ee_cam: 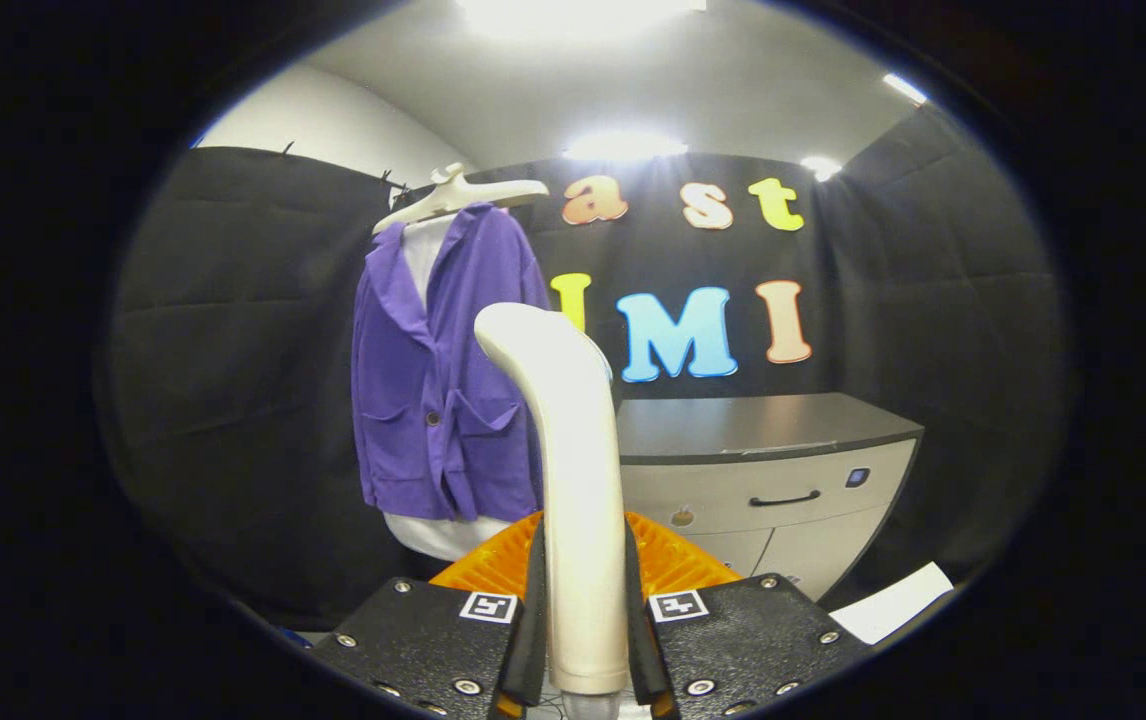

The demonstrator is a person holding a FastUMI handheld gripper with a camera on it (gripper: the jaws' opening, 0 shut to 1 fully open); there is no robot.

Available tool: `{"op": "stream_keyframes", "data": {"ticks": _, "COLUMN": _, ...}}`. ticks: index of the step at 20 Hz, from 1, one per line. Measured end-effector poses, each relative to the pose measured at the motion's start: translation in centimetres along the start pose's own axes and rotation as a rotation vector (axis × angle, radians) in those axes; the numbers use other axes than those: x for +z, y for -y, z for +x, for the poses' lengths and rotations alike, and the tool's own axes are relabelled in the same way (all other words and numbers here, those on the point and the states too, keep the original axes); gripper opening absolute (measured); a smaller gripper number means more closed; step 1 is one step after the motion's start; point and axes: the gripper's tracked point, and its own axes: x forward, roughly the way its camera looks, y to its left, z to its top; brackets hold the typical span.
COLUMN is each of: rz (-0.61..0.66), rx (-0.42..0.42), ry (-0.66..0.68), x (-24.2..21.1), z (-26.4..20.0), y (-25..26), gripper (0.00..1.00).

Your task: Iron the clothes twice with a garment steamer, once on the left side and once on the right side.

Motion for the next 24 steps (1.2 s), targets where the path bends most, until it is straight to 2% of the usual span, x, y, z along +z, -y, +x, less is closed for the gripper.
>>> {"op": "stream_keyframes", "data": {"ticks": 14, "rz": 0.072, "rx": -0.077, "ry": -0.009, "x": -2.2, "z": -6.3, "y": 7.1, "gripper": 0.34}}
{"op": "stream_keyframes", "data": {"ticks": 24, "rz": 0.118, "rx": -0.090, "ry": -0.009, "x": -3.4, "z": -7.5, "y": 6.9, "gripper": 0.34}}
